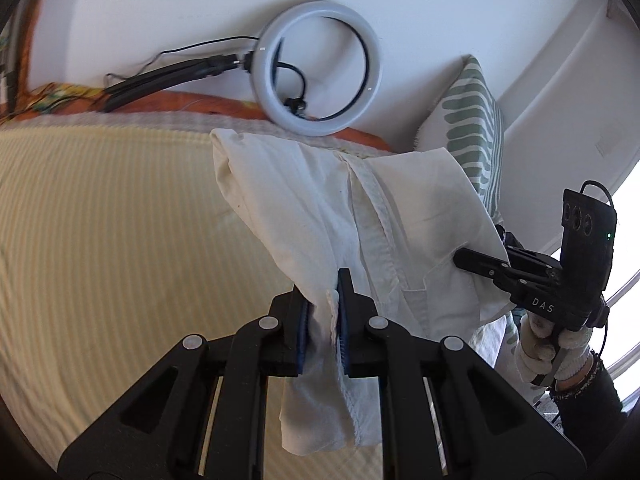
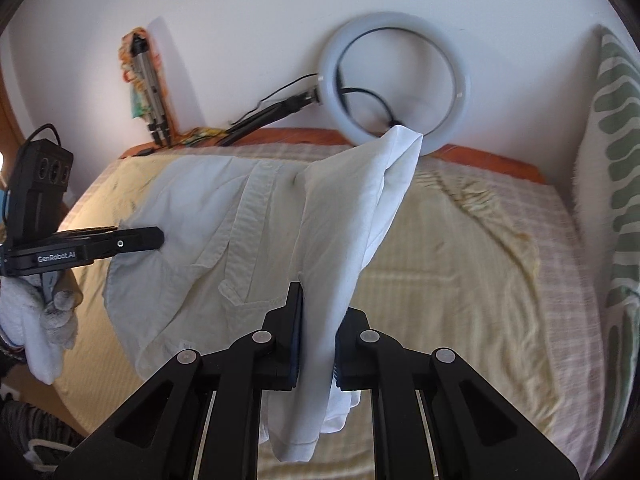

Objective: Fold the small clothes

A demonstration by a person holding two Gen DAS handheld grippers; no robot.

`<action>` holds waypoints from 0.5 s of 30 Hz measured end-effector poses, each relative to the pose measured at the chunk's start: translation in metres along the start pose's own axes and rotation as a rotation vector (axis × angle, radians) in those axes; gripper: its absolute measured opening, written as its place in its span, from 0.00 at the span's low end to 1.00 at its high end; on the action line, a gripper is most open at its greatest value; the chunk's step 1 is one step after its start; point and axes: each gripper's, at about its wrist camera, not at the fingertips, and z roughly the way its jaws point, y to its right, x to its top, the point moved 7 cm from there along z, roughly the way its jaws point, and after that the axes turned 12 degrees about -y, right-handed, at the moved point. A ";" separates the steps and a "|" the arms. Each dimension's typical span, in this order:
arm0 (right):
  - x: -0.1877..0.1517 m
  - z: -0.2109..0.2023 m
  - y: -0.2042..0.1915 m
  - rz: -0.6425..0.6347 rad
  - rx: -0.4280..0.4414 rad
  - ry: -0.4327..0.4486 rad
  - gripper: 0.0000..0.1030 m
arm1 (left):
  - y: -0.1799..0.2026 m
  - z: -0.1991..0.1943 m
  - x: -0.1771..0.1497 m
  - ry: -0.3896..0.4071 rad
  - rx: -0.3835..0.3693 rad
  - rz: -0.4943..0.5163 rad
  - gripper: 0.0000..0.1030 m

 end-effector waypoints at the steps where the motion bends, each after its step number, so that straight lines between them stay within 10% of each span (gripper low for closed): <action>1: 0.003 -0.001 0.010 0.003 -0.017 0.004 0.10 | 0.005 0.008 0.007 0.001 -0.006 0.005 0.10; 15: 0.050 0.017 0.111 0.071 -0.172 0.050 0.10 | 0.057 0.097 0.093 0.020 0.047 0.107 0.10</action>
